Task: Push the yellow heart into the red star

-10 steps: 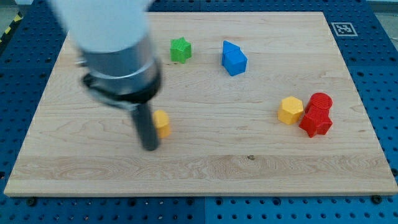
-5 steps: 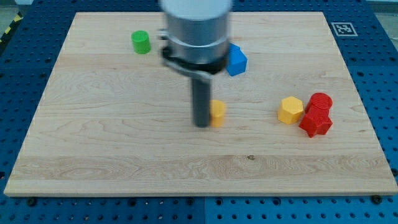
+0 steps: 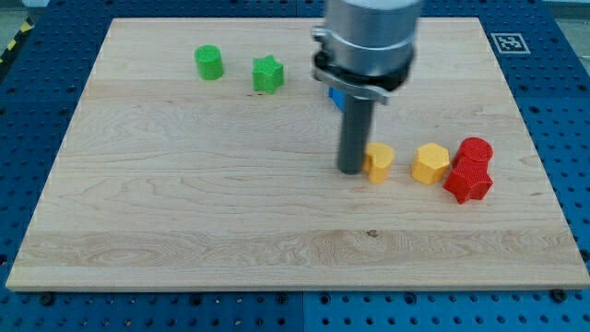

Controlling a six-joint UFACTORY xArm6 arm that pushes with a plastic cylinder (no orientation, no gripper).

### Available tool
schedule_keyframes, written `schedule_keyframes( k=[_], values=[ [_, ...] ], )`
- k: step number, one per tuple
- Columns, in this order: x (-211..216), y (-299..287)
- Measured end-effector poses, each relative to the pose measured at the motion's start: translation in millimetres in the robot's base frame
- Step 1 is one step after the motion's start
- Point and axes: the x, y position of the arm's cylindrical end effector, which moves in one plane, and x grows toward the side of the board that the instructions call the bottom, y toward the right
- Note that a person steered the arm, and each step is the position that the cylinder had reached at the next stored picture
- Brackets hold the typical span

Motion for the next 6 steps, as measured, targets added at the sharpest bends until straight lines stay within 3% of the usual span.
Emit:
schedule_keyframes(
  k=[1,3,5,6],
  values=[
    [16.8,31.1],
    [18.3,-36.7],
    [-34.6,-51.7],
    [-56.1,-32.5]
  ],
)
